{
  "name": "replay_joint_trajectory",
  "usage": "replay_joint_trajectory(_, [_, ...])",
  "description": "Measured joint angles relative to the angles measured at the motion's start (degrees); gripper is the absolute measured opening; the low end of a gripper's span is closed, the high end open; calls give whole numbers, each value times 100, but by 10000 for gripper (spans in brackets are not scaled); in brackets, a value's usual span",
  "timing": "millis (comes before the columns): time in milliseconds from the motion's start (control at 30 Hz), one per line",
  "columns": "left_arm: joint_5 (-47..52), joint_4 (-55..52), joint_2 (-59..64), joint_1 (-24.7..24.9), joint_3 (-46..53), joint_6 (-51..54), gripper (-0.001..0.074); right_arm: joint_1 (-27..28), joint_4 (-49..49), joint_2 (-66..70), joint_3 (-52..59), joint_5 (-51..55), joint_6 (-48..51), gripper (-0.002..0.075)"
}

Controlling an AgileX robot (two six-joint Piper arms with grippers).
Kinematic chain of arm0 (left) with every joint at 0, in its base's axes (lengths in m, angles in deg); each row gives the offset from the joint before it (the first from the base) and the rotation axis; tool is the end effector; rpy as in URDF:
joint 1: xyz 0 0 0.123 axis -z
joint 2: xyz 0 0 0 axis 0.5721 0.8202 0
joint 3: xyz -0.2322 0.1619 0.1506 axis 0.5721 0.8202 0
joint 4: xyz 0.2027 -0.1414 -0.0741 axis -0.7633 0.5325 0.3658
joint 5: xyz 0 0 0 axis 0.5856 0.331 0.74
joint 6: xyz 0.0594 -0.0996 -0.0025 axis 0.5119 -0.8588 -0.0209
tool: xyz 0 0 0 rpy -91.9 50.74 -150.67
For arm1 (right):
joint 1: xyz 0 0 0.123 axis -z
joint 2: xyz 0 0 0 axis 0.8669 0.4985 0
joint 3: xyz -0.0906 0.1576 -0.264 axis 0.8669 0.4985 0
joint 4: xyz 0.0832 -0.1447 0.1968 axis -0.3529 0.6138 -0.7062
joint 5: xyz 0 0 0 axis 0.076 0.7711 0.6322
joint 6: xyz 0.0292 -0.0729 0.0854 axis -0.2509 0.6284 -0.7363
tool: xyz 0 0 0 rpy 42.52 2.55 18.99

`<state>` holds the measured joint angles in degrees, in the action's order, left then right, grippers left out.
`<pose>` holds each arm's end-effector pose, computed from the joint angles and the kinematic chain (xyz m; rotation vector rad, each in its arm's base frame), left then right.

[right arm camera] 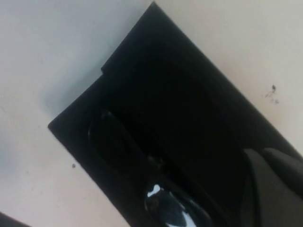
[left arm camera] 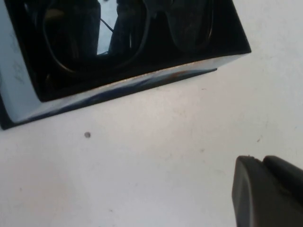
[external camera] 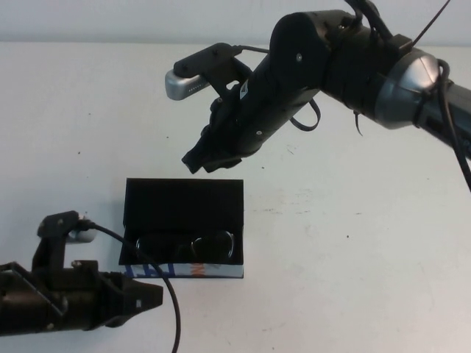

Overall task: Return glasses to glasses case
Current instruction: Close the glasses case

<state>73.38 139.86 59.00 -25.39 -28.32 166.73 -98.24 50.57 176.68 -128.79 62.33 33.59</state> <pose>0.1920 -0.1112 0.1833 0.3643 2.4339 -1.0403 0.3673 0.3154 0.3079 -1.1182 2.3736 0.4174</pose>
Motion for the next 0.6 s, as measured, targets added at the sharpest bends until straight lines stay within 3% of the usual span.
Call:
replay_joint_trajectory(267, [131, 1000, 1182, 0, -88, 1494, -1, 87, -37, 634, -949, 278, -3, -11])
replay_joint_trajectory(600, [-244, 1091, 1519, 0, -515, 1901, -1, 242, -95, 1137, -1433, 317, -24, -11])
